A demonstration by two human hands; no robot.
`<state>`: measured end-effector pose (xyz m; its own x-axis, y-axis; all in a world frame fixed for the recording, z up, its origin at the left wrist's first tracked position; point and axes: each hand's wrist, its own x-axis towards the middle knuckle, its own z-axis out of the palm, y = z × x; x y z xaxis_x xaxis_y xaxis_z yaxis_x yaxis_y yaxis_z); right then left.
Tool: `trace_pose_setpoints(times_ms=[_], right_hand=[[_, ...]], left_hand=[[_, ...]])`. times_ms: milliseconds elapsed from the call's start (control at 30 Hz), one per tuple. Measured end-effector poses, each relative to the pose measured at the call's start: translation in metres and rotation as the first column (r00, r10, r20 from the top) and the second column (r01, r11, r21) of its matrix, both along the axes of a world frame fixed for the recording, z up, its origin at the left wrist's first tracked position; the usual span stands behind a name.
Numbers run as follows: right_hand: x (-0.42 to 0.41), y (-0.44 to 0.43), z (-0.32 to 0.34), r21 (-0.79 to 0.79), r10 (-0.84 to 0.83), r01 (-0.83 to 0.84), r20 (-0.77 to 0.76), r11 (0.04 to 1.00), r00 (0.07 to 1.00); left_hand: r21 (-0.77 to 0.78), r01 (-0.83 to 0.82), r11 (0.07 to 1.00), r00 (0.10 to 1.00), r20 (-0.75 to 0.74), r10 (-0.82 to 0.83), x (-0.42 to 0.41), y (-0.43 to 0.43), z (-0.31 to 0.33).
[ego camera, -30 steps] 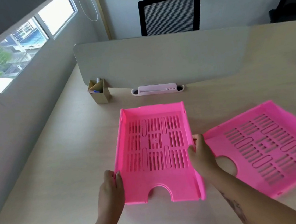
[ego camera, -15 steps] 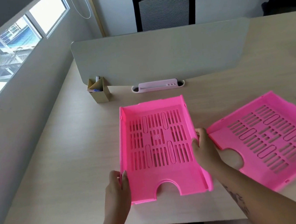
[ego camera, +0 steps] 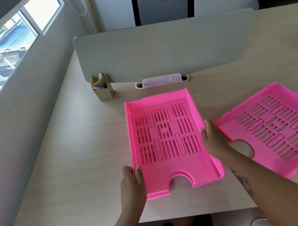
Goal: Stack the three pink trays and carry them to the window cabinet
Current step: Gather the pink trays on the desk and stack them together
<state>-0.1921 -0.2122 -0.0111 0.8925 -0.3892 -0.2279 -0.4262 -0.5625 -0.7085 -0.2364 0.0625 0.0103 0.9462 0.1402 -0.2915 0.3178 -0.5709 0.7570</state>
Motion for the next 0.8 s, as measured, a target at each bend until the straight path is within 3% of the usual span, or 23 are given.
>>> trace_pose_setpoints(times_ms=[200,467,567,667,800], right_hand=[[-0.003,-0.004,-0.001,-0.001,-0.064,0.064,-0.032,0.998,0.997],[-0.024,-0.008,0.019,0.062,-0.054,0.053,0.013,0.997,0.998],[-0.041,-0.037,0.029,0.015,-0.157,0.156,0.072,0.988,0.985],[-0.065,-0.076,0.033,-0.094,-0.317,0.335,0.171,0.937,0.933],[-0.108,-0.130,0.020,-0.312,-0.495,0.520,0.162,0.795,0.853]], left_hand=[[-0.027,0.070,0.997,0.997,-0.027,-0.070,0.030,0.000,-0.002],[0.096,0.120,0.988,0.989,0.072,-0.127,0.048,-0.002,0.006],[0.183,0.096,0.978,0.965,0.224,-0.136,0.059,-0.022,0.025],[0.259,0.177,0.949,0.885,0.381,-0.269,0.069,-0.063,0.041],[0.285,0.417,0.863,0.776,0.383,-0.501,0.078,-0.143,0.046]])
